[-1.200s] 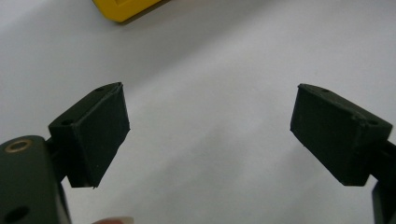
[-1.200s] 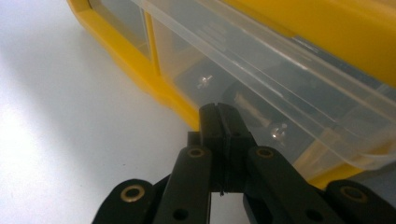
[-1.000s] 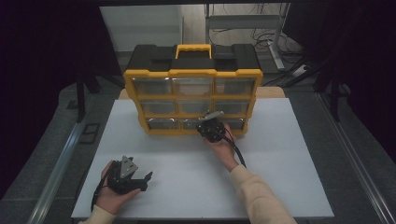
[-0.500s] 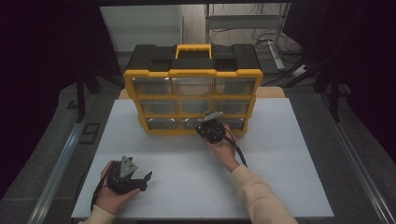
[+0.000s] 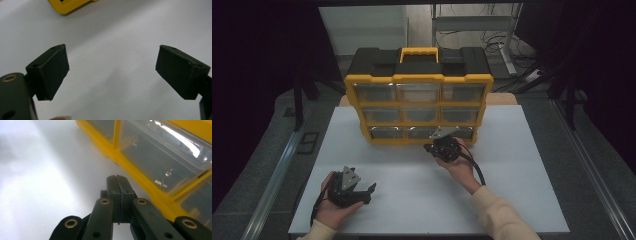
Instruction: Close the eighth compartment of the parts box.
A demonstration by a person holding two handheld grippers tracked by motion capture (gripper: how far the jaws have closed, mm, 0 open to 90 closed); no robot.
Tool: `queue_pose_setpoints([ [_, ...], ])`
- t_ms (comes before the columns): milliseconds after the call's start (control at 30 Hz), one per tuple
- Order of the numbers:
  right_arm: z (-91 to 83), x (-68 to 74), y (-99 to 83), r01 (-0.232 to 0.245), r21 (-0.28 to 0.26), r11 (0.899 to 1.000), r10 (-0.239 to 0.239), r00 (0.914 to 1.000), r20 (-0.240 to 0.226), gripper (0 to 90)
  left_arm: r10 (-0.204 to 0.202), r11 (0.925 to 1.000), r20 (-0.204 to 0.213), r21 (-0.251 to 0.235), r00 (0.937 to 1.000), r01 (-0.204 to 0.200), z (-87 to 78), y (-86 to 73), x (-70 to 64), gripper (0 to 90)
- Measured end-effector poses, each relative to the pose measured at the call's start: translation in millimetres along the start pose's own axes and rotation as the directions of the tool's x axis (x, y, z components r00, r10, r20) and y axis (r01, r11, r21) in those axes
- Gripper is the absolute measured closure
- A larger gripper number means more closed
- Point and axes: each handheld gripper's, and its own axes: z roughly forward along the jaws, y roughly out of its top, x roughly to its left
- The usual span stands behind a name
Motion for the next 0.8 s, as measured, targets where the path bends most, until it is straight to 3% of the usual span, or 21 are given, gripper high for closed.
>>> queue_pose_setpoints([
  [200,-23.3,-0.3,-9.3,-0.016,-0.025,1.0,0.015,0.9992,-0.037,85.9,-0.002,1.0,0.007,-0.003,1.0,0.002,-0.9,-0.5,0.2,12.0],
  [333,-35.3,-0.6,-13.7,-0.047,-0.036,0.998,0.045,0.9983,-0.038,52.5,-0.001,1.0,0.011,-0.003,0.9999,0.001,-0.1,-1.7,1.1,12.0],
  [400,-41.9,0.4,-18.4,-0.071,-0.043,0.997,0.069,0.9964,-0.05,44.0,0.002,1.0,0.01,-0.005,0.9999,-0.002,-0.3,-1.8,1.2,12.0],
  [567,-56.2,0.1,-32.9,-0.114,-0.052,0.992,0.109,0.9899,-0.091,38.3,-0.002,1.0,0.017,-0.004,0.9999,0.002,-1.4,-2.9,0.8,12.1],
  [800,-74.0,1.0,-50.7,-0.121,-0.052,0.991,0.115,0.9883,-0.1,33.1,0.0,1.0,0.027,-0.008,0.9996,0.0,0.2,-2.9,-0.8,12.1],
])
